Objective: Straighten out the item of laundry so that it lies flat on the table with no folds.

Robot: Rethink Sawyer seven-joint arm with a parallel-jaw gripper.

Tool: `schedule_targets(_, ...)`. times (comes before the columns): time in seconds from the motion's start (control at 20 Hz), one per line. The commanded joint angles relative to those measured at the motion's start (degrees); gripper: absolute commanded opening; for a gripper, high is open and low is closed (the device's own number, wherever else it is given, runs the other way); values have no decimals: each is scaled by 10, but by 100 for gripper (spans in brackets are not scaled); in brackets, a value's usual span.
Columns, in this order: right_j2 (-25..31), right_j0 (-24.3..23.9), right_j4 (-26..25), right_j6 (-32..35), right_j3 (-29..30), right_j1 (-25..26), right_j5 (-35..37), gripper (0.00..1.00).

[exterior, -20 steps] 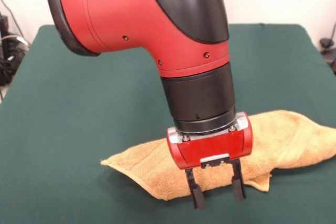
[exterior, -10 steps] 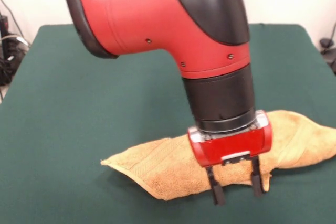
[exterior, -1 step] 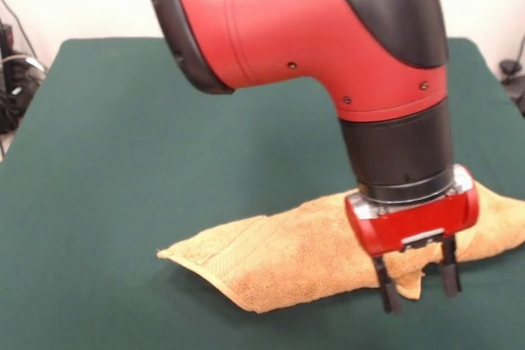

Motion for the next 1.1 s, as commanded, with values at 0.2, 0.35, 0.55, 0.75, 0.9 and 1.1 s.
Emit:
schedule_targets(0.2,-40,49,-13,57,-2,17,173,100)
schedule_targets(0.35,-69,65,-17,78,-36,32,226,100)
schedule_targets(0.55,-110,87,-25,114,-86,53,270,100)
schedule_targets(0.75,-152,109,-32,154,-132,71,266,100)
schedule_targets(0.9,-169,115,-28,167,-139,69,236,100)
schedule_targets(1.1,-176,113,-17,169,-115,51,182,100)
